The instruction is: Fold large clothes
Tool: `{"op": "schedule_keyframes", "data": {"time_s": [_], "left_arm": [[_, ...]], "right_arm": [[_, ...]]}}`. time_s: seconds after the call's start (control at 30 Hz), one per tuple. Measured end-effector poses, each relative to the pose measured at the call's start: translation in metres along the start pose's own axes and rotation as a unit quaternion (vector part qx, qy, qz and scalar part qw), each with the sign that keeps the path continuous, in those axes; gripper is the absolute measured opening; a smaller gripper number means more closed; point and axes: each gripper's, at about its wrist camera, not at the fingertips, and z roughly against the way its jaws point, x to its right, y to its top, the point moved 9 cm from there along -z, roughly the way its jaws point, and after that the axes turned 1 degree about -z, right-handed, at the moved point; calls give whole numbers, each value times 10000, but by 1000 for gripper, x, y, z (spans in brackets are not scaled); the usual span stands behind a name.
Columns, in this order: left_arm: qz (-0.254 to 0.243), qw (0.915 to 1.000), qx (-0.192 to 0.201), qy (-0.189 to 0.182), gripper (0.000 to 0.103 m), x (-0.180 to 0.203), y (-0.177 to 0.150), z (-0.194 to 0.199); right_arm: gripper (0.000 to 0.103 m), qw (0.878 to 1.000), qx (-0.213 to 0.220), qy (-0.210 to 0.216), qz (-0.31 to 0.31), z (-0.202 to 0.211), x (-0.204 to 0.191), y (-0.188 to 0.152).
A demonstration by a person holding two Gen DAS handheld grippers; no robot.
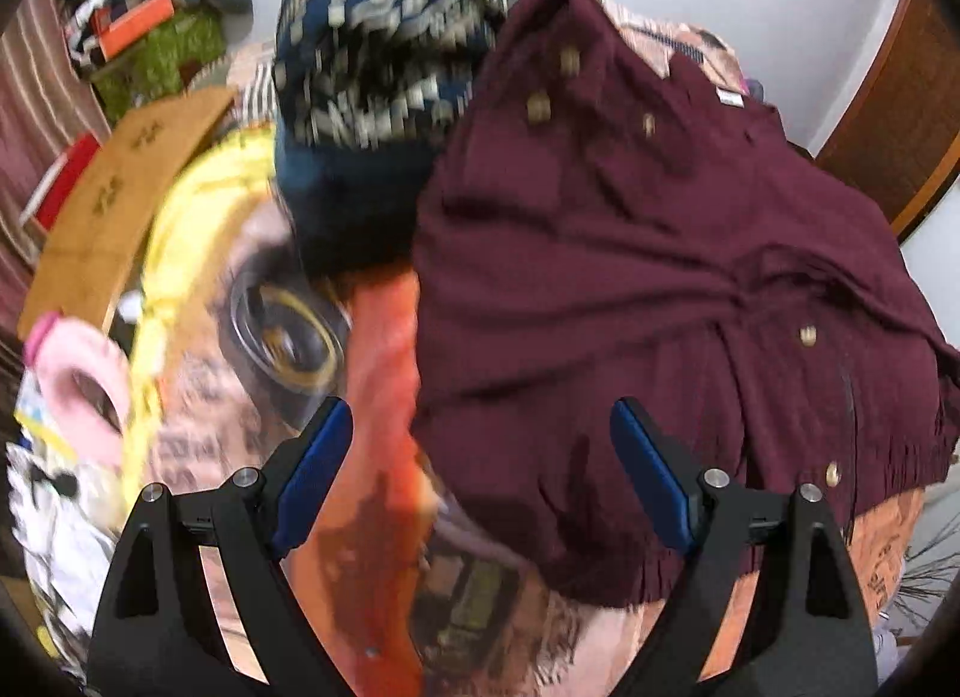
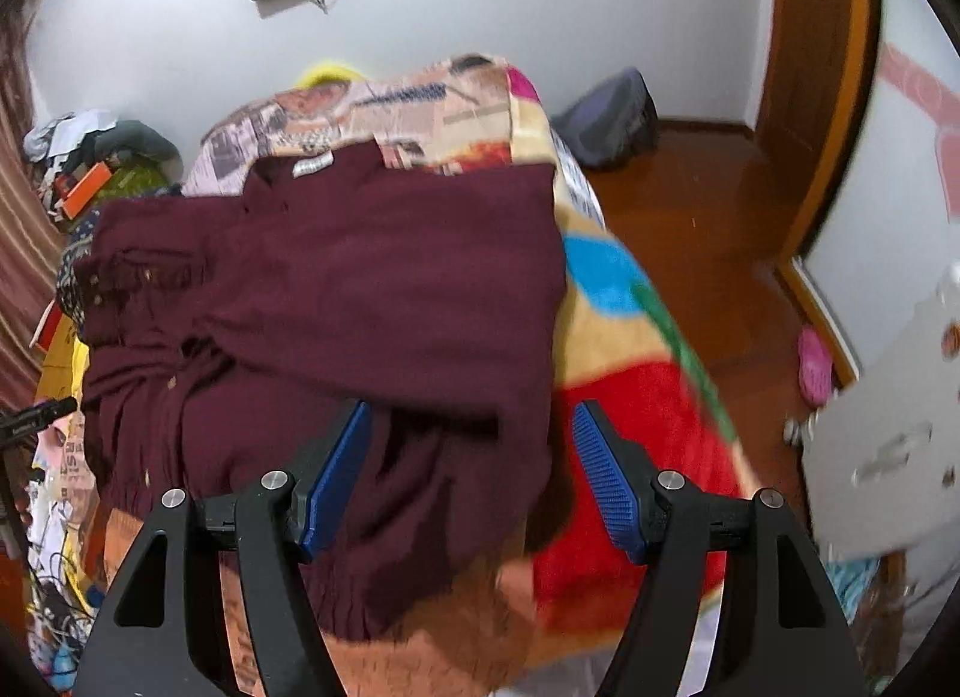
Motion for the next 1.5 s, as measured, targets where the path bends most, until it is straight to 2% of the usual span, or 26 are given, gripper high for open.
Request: {"op": "schedule_keyframes", "data": {"time_s": [0.17,0.27,0.33,0.57,0.63,0.7,0.73,0.77,0.8,0.87,0.9,0.97,1.13,1.2,1.33,1.5], "left_arm": [[241,9986,-240,-401,88,14,-29,-11],[644,9909,-572,-1039,88,27,-45,-28],[958,9842,-748,-1287,88,32,-52,-41],[1664,9647,-838,-1860,88,45,-53,-66],[1699,9640,-751,-1903,87,47,-48,-64],[1611,9668,-692,-1861,77,48,-47,-59],[1498,9709,-636,-1759,73,49,-46,-56],[1381,9750,-537,-1659,59,50,-44,-51],[1312,9772,-468,-1605,44,49,-42,-45],[1117,9816,-312,-1520,37,55,-36,-31],[1067,9823,-245,-1519,35,57,-33,-26],[912,9841,-62,-1524,32,61,-23,-11],[541,9806,546,-1806,25,78,20,42],[383,9789,790,-1843,16,87,43,59],[167,9727,1251,-1948,14,94,89,92],[-60,9646,1709,-2008,14,113,149,111]], "right_arm": [[66,9982,-283,120,-520,-6,1,-36],[66,9922,-402,402,-1113,-13,4,-50],[66,9879,-495,535,-1372,-20,4,-57],[66,9837,-634,942,-1397,-31,-21,-66],[66,9838,-612,960,-1386,-34,-26,-68],[68,9823,-592,1114,-1383,-34,-31,-68],[66,9816,-611,1161,-1387,-35,-33,-67],[64,9820,-606,1163,-1360,-35,-34,-67],[55,9829,-585,1197,-1269,-34,-38,-66],[48,9849,-565,1189,-1125,-32,-44,-64],[37,9872,-512,1123,-1013,-30,-46,-62],[23,9902,-387,1034,-852,-25,-46,-56],[18,9802,-141,1613,-1139,-8,-44,-30],[17,9784,36,1763,-1082,2,-47,-13],[17,9766,440,1924,-855,20,-58,25],[16,9724,1033,1973,-702,30,-59,86]]}}
